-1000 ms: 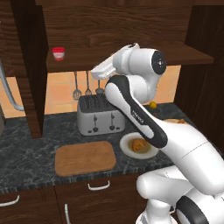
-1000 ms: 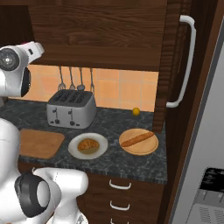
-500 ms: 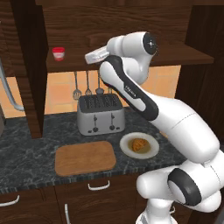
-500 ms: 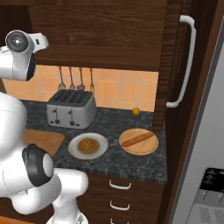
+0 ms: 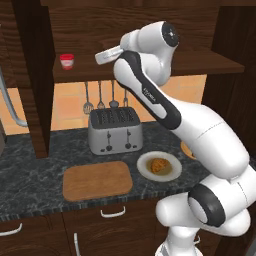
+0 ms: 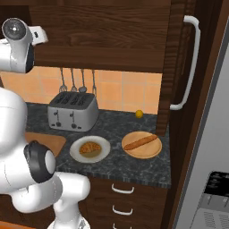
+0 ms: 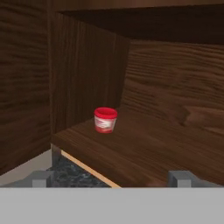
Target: From the different types of pastries on the counter, select a croissant and place it on the cutting board. Then retrieve a jar of jam from the cabinet and place it alongside the croissant on the cutting board.
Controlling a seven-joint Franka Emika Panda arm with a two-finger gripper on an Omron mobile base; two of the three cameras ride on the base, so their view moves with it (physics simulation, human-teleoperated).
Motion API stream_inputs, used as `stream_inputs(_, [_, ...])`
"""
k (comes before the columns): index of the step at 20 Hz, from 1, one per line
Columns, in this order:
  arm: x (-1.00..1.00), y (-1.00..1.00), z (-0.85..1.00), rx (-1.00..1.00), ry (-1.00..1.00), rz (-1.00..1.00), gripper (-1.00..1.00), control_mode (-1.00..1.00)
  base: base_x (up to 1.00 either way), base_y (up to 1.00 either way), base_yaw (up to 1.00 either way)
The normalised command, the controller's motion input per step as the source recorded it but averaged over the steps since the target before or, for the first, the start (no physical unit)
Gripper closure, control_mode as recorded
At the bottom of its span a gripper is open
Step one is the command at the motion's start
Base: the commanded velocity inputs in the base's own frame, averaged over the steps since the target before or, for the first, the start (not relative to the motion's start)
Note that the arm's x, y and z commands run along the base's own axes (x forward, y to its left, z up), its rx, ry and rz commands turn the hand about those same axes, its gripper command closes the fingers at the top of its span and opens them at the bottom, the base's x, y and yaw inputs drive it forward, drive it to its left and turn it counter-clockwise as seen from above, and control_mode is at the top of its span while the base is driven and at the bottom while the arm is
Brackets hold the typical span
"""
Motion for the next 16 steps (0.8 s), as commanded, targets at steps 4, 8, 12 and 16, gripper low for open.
stream_inputs(4, [0.00, 0.25, 0.00, 0.00, 0.00, 0.00, -1.00, -1.00, 0.00, 0.00, 0.00])
stream_inputs(8, [0.09, 0.15, 0.00, 0.00, 0.00, 0.00, -1.00, -1.00, 0.00, 0.00, 0.00])
stream_inputs(12, [0.29, 0.04, 0.00, 0.00, 0.00, 0.00, -1.00, -1.00, 0.00, 0.00, 0.00])
stream_inputs(16, [0.29, 0.19, -0.04, 0.00, 0.10, 0.00, -1.00, -1.00, 0.00, 0.00, 0.00])
